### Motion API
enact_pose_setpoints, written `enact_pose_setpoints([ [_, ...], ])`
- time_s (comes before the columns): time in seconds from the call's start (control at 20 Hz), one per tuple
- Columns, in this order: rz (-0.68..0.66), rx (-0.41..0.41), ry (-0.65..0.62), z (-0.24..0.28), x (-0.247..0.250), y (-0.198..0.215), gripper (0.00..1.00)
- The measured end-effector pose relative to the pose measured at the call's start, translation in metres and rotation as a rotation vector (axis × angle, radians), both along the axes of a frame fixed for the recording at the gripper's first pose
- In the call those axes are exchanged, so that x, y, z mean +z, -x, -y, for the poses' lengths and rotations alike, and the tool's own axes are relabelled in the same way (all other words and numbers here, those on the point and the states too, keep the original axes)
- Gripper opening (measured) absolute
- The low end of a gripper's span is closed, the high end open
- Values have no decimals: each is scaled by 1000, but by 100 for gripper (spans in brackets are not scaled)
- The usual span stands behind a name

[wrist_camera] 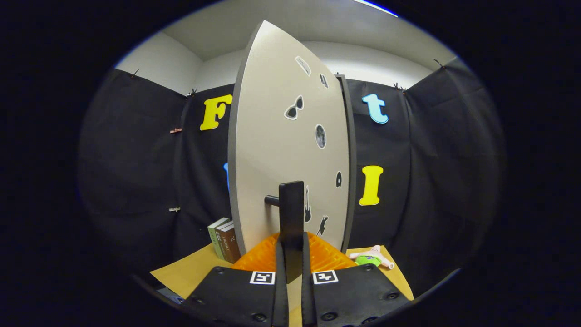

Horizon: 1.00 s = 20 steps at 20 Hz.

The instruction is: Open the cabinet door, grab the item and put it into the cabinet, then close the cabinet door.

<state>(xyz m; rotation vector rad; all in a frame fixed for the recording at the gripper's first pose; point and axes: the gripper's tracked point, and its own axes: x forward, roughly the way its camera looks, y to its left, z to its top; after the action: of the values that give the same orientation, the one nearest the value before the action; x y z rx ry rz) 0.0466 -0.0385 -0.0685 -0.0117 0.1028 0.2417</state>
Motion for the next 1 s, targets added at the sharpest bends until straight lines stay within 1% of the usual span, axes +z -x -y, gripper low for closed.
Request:
enact_pose_setpoints([
  [0.2,-1,-41,-17,14,-1,-2,15],
  [0.6,18,-123,-7,42,2,-5,14],
  [0.8,25,-172,-14,51,4,-4,9],
  [1.0,37,-185,-15,53,6,-5,9],
])
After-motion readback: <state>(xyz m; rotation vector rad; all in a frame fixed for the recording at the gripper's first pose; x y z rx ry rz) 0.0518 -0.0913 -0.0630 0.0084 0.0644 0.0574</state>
